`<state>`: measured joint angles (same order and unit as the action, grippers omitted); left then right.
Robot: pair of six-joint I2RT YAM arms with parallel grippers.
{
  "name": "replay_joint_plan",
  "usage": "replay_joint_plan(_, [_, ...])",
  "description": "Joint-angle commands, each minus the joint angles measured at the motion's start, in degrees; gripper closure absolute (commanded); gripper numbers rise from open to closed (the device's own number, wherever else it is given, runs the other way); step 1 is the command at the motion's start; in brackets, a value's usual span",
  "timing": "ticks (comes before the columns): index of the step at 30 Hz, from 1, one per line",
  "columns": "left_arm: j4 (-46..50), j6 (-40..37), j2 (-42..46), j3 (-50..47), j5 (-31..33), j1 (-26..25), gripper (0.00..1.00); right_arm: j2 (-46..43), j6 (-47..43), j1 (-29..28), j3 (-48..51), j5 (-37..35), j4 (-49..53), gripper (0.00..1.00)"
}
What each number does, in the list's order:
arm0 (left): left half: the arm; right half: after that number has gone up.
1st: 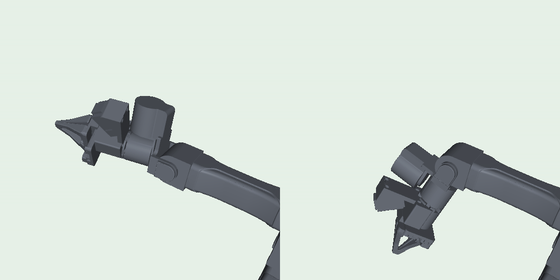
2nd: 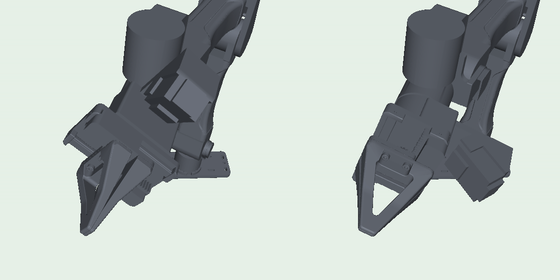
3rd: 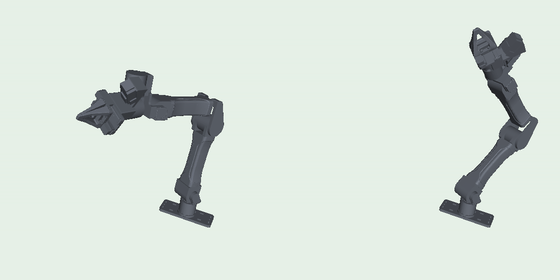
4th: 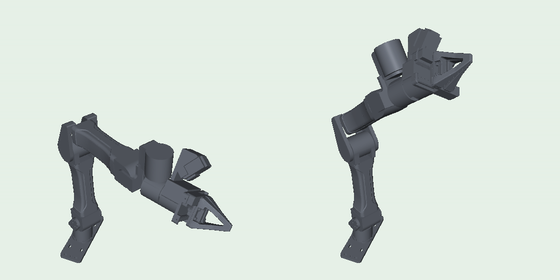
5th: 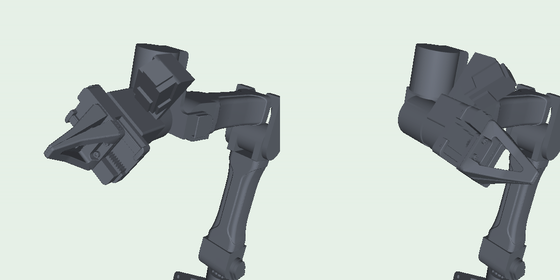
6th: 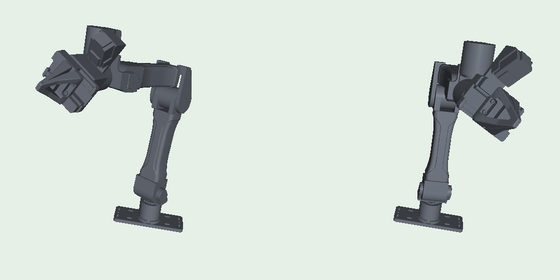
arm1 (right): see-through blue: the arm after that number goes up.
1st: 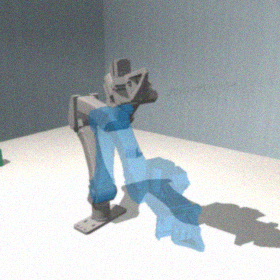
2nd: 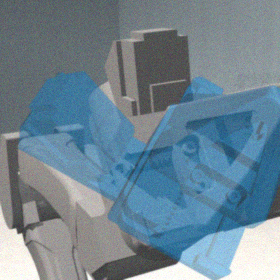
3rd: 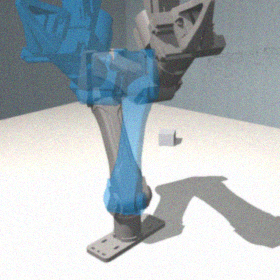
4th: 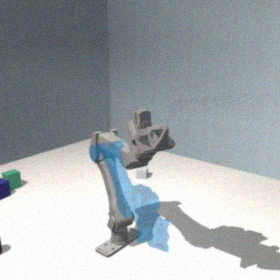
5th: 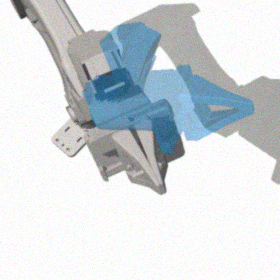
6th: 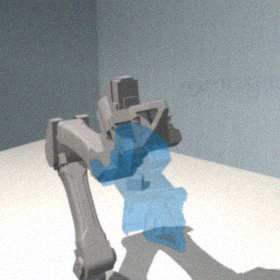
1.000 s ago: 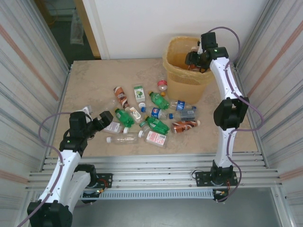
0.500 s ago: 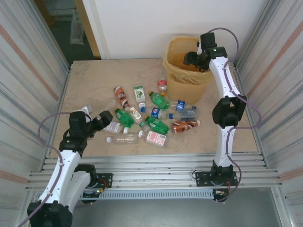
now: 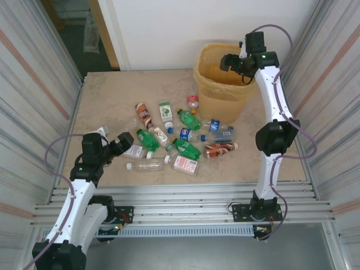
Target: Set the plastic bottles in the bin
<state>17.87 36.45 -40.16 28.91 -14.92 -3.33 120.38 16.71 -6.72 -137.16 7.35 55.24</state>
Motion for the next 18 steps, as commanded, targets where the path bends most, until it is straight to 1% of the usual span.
replay_joint_plan(1, [0.6,-0.4,1.1,1.4,1.1,0.4,0.01,-6.0,-0.5,0.2,-1.6,2.2,0.4,0.08])
replay_joint_plan(4, [0.7,-0.4,1.4,1.3,1.3,0.4,0.01,-8.1,0.3,0.2,-1.6,3.4,0.6,0.05])
replay_joint_plan(8, [1.0,-0.4,1.7,1.3,1.4,0.4,0.01,-11.4,1.5,0.1,-1.0,4.7,1.2,0.04])
replay_joint_plan(11, [1.2,-0.5,2.0,1.1,1.4,0.5,0.01,-15.1,2.0,-0.5,2.0,4.5,0.7,0.03])
replay_joint_plan(14, [1.5,-0.5,2.4,1.1,1.4,0.7,0.01,-20.6,2.4,-1.3,9.2,2.3,-1.2,0.0])
replay_joint_plan(18, [1.7,-0.7,2.5,1.1,1.4,0.9,0.01,-30.8,4.6,-2.4,22.8,-1.1,-6.4,0.02])
